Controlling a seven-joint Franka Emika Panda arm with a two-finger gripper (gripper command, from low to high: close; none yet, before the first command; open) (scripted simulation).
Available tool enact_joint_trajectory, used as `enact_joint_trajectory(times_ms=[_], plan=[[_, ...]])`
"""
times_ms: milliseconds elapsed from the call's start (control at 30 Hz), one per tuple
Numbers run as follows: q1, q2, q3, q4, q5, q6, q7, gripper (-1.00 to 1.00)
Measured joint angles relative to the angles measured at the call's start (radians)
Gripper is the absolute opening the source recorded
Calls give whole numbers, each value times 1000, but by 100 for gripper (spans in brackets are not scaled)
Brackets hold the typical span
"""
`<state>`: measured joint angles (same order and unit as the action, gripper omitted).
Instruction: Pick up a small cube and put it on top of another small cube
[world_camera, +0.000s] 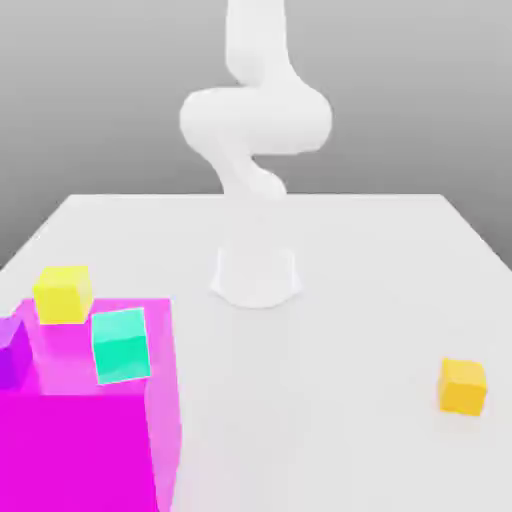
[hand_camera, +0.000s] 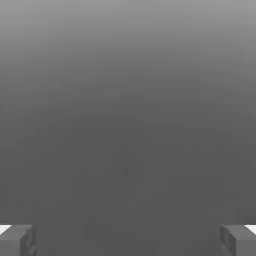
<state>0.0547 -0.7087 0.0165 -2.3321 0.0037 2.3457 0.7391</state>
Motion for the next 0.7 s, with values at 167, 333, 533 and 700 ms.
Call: enact_joint_trajectory(times_ms=[167, 333, 533, 700], plan=[[107, 187, 41, -66, 8, 94, -125, 0], [205, 367, 92, -130, 11, 185, -242, 0], [303, 585, 170, -206, -6, 294, -368, 0], [414, 769, 219, -269, -62, 383, -443, 0]])
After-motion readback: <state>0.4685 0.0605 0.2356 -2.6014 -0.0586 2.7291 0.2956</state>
